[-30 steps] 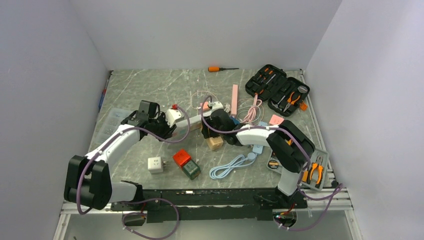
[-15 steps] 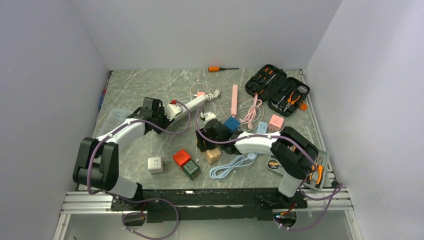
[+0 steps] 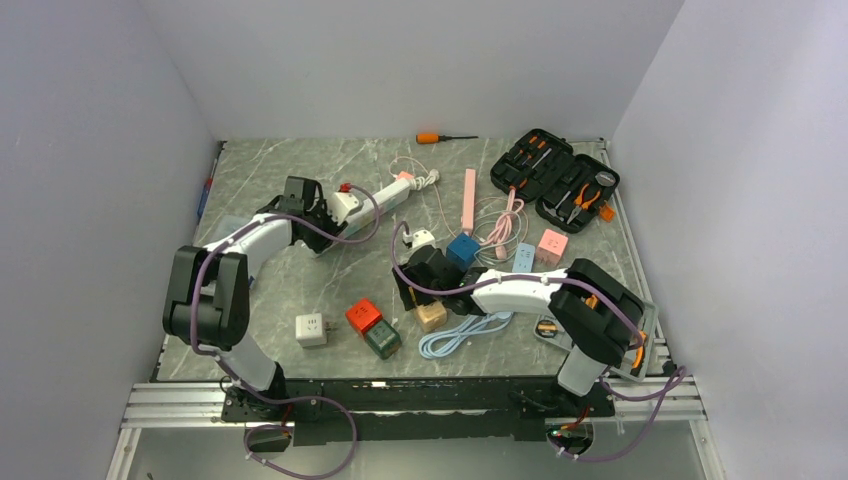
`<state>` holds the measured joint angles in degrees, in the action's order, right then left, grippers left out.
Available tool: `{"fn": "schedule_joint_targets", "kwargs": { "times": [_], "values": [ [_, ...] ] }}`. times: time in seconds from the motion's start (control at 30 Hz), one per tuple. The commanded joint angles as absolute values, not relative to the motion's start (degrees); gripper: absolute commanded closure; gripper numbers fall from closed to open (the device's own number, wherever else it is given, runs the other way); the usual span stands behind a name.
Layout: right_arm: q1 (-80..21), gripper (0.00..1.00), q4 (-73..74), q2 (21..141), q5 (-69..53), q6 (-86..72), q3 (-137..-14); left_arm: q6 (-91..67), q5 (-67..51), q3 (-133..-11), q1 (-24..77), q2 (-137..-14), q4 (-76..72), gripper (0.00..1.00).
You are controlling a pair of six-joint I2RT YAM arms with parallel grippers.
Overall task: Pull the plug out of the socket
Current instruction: Place the plug at the center of the board, then move the socket to the center of the board.
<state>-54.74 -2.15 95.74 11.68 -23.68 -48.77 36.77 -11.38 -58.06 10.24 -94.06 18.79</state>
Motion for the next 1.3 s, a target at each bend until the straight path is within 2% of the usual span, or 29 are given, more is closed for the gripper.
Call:
{"fn": "schedule_joint_targets", "kwargs": {
  "times": [0.0, 0.07, 0.2, 0.27, 0.3, 0.33, 0.63, 0.87, 1.07, 1.27],
  "values": [
    [-54.75, 0.24, -0.66, 93.26, 14.37, -22.86, -49.45, 35.71, -13.84, -60.23, 9.67, -94.06, 19.38, 0.62],
    [-54.69, 0.21, -0.3, 92.89, 14.68, -22.68, -49.72, 35.47, -13.66, -60.25, 9.67, -94.44, 19.3, 0.59],
    [-54.8, 0.11, 1.55, 90.99, 15.92, -22.47, -50.3, 35.08, -12.39, -59.96, 9.59, -94.68, 18.46, 0.43],
    [-54.76, 0.08, 2.33, 89.43, 16.41, -22.34, -50.51, 34.86, -12.12, -60.12, 9.45, -94.37, 18.47, 0.23],
    [-54.72, 0.06, 2.74, 88.58, 16.83, -22.2, -50.74, 34.61, -12.09, -60.69, 9.34, -94.4, 19.1, 0.03],
    [-54.8, 0.04, 3.55, 87.76, 17.14, -22.16, -50.96, 34.26, -12.11, -61.41, 9.13, -94.51, 19.92, 0.01],
    [-57.24, 0.0, 8.22, 79.27, 20.74, -22.03, -52.74, 32.83, -22.26, -69.89, 3.75, -89.57, 33.0, 0.01],
    [-67.15, 0.0, 10.66, 76.98, 23.49, -22.46, -54.81, 33.32, -30.29, -74.0, 0.51, -84.55, 46.92, 0.01],
    [-76.49, 0.0, 11.27, 82.28, 25.69, -22.69, -56.35, 35.05, -36.5, -71.23, -1.97, -78.06, 52.51, 0.01],
    [-79.44, 0.0, 9.05, 90.41, 24.78, -24.41, -56.77, 37.52, -41.25, -70.52, -2.29, -74.63, 58.74, 0.01]
  ]
}}
